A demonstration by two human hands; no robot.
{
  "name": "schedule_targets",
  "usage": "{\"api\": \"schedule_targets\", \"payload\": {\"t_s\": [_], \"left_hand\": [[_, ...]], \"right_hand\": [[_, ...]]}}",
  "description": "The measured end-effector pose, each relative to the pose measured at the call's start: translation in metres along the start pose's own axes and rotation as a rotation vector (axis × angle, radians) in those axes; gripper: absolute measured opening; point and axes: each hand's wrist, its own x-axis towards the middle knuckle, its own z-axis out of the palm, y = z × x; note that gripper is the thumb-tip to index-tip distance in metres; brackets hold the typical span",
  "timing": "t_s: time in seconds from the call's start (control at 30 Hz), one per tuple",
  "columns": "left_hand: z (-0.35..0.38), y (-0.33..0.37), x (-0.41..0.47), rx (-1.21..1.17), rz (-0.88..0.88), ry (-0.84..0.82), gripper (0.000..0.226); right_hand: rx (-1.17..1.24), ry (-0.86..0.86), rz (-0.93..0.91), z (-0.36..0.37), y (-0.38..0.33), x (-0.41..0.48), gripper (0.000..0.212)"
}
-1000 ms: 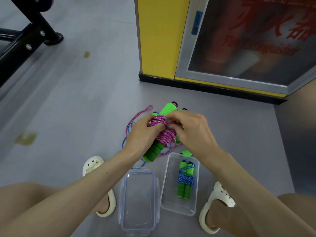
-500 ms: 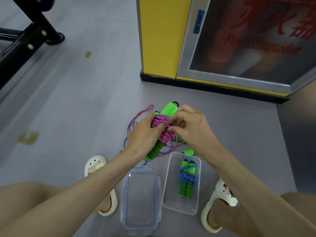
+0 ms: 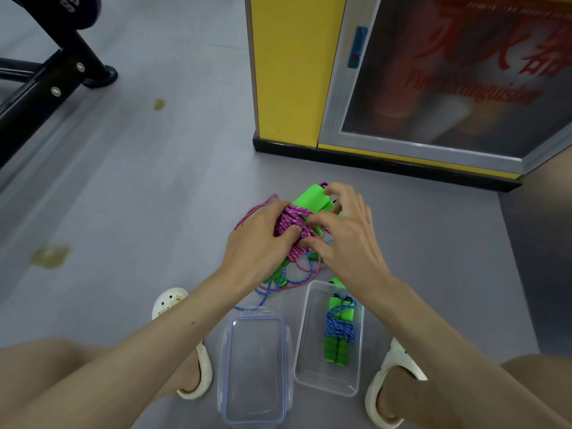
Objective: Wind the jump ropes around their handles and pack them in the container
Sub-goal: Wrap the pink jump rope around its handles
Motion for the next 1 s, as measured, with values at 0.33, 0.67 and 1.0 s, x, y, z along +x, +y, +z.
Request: {"api": "schedule_targets", "payload": {"t_s": [0.33,0.67,1.0], "left_hand": [[-0.003,-0.001,0.002,-0.03,0.038,-0.06,0.036],[0.001,-0.001,-0.002,-0.049,0.043,-0.046,0.036],[0.01,0.005,0.002,-0.292,-0.036,-0.065,0.042]], "right_hand": [[0.195,0.065,0.092,0.002,-0.002,-0.001,0.018],[0.191,0.014,0.125,0.002,0.004,0.002,0.016],[0.176,0.255,0.162,0.008,-0.003,-0.004,0.011]]}}
